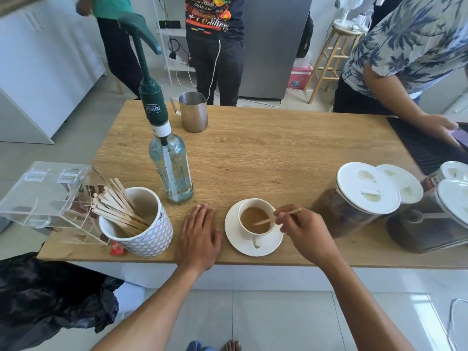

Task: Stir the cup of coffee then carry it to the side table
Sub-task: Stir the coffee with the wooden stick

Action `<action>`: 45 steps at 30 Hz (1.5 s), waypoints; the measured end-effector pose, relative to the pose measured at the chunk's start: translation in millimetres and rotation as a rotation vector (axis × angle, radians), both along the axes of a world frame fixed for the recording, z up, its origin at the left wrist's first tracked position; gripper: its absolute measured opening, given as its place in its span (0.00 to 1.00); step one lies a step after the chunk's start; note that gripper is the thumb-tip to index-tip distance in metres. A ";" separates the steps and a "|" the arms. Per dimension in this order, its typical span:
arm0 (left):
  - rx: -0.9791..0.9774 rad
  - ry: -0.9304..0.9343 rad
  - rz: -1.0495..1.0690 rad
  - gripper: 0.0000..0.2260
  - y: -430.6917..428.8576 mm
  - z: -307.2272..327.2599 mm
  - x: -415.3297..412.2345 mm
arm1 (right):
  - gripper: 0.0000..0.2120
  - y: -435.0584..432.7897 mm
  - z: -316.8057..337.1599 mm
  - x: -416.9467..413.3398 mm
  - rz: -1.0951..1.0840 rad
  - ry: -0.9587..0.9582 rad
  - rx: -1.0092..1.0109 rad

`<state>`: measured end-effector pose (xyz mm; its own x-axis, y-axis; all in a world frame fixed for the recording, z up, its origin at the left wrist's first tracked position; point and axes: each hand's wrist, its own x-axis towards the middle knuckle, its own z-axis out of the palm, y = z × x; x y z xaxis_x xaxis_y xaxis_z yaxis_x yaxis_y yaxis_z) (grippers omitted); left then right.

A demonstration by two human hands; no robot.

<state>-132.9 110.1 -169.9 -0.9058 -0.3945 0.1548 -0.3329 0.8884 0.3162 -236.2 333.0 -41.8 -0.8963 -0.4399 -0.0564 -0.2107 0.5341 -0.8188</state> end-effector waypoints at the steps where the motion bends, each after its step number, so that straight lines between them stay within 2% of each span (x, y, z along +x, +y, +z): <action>1: 0.001 -0.002 0.002 0.24 0.1 0.2 0.2 | 0.11 2.4 -0.3 -0.5 -0.036 0.002 -0.004; 4: 0.011 -0.001 0.009 0.25 -1.5 0.4 -0.3 | 0.11 5.8 -1.6 -7.9 -0.131 0.072 0.024; 6: 0.011 -0.002 0.007 0.25 -1.5 -0.4 -0.3 | 0.09 3.8 -0.6 -9.7 -0.103 0.091 0.026; 10: 0.015 -0.007 0.003 0.24 -0.7 -1.3 -0.1 | 0.09 0.9 0.1 -3.3 0.026 0.012 0.027; 15: 0.015 -0.011 0.007 0.24 -0.4 -0.4 -0.9 | 0.10 4.8 -0.1 -10.2 -0.140 0.032 0.006; 20: 0.016 -0.005 0.005 0.24 -0.8 -1.2 0.3 | 0.09 0.8 -1.4 -3.8 0.000 -0.016 -0.014; 25: 0.010 0.005 0.009 0.24 -0.9 0.9 -0.1 | 0.09 7.6 -1.7 -8.9 -0.119 -0.008 -0.041; 31: 0.007 -0.005 0.003 0.24 0.2 -0.3 0.0 | 0.10 4.5 -2.4 -3.8 -0.019 -0.036 -0.015; 35: -0.003 -0.003 0.009 0.24 -0.6 0.3 -0.7 | 0.11 7.7 -1.7 -10.0 -0.139 0.029 -0.018; 40: 0.001 0.000 0.002 0.23 -0.6 0.5 -0.2 | 0.09 1.2 -1.7 -3.0 -0.031 -0.046 -0.014; 45: -0.001 0.002 0.003 0.23 -2.2 0.1 -0.4 | 0.09 5.0 -1.1 -8.6 -0.166 0.023 -0.001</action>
<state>-133.3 108.0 -169.8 -0.9042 -0.3970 0.1575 -0.3347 0.8877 0.3162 -244.8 338.0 -42.8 -0.9577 -0.2855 -0.0350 -0.1379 0.5625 -0.8152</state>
